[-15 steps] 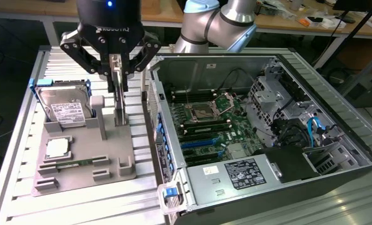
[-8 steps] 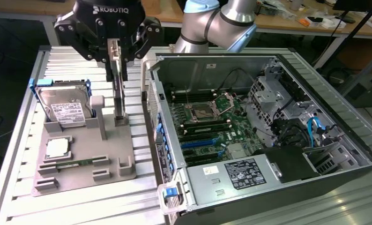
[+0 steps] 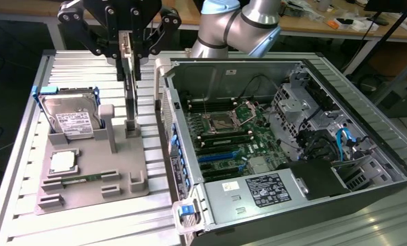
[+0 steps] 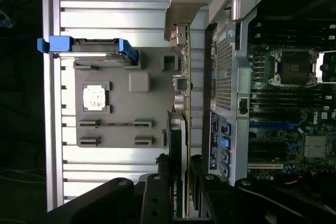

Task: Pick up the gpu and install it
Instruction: 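Pick up the gpu and move the gpu toward the slot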

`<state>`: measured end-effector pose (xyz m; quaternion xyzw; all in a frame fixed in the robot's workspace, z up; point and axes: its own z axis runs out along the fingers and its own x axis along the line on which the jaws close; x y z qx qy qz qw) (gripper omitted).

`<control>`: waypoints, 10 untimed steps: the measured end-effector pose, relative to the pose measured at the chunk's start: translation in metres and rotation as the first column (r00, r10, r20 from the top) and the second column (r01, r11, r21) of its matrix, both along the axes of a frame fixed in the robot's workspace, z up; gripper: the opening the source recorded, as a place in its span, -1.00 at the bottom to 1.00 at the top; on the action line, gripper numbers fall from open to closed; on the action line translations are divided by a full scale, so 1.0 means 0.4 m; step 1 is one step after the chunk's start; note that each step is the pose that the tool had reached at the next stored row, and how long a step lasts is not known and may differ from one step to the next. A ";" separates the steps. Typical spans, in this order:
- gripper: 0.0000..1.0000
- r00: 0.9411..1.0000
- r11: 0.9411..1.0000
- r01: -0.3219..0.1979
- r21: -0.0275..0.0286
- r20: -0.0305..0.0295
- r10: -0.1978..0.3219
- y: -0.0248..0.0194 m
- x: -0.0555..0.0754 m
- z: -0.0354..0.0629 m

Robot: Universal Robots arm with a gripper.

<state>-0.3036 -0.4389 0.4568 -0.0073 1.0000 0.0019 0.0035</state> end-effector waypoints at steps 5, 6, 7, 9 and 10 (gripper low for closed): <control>-0.47 1.000 1.000 0.000 0.000 -0.018 0.000 0.000 0.031 0.002; -0.47 1.000 1.000 0.000 0.000 -0.022 0.000 0.000 0.037 0.003; -0.47 1.000 1.000 0.000 0.000 -0.027 0.000 0.000 0.044 0.004; -0.47 0.999 1.000 0.000 0.000 -0.034 0.000 -0.001 0.056 0.006; -0.47 0.999 1.000 0.000 0.000 -0.037 0.000 -0.001 0.063 0.007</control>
